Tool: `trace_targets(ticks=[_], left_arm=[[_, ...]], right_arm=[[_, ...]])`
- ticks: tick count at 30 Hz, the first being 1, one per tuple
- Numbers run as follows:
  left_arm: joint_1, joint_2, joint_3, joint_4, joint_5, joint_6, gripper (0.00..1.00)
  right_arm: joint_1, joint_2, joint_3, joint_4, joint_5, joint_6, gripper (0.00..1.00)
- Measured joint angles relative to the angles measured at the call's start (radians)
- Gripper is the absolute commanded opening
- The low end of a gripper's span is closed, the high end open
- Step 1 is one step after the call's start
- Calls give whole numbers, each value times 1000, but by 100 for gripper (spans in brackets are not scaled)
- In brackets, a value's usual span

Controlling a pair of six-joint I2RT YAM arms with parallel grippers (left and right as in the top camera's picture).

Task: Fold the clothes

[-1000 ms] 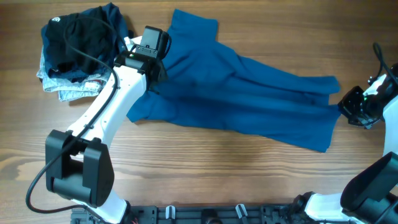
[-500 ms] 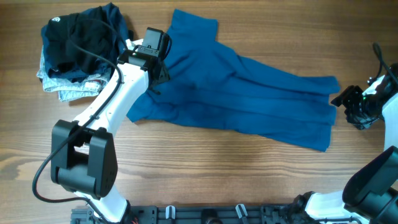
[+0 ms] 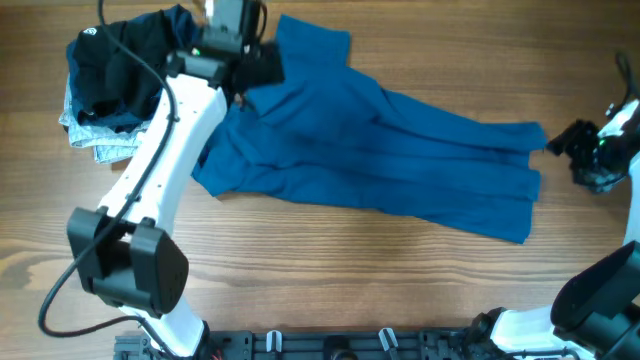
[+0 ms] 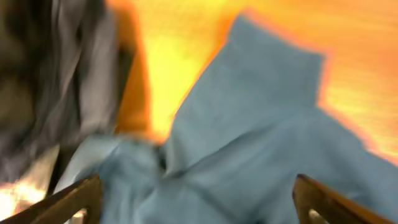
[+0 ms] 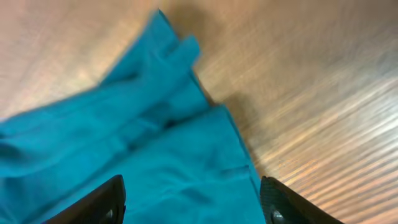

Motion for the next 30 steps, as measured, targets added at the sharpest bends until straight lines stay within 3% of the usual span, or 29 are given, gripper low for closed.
trace_targets(ticks=[7,13,18,30], left_arm=[[0,36,144,134,122,186,100],[0,355,373,157,137,311,100],[7,556,414,278,138,346,100],[60,719,441,505,187,359,99]], right_arm=[[19,0,112,-31,-72,-77,70],[107,0,114,-68,-79,-124,70],[134,0,114,-106,-79,-128,70],[134,0,114,-119,-79,-128,70]])
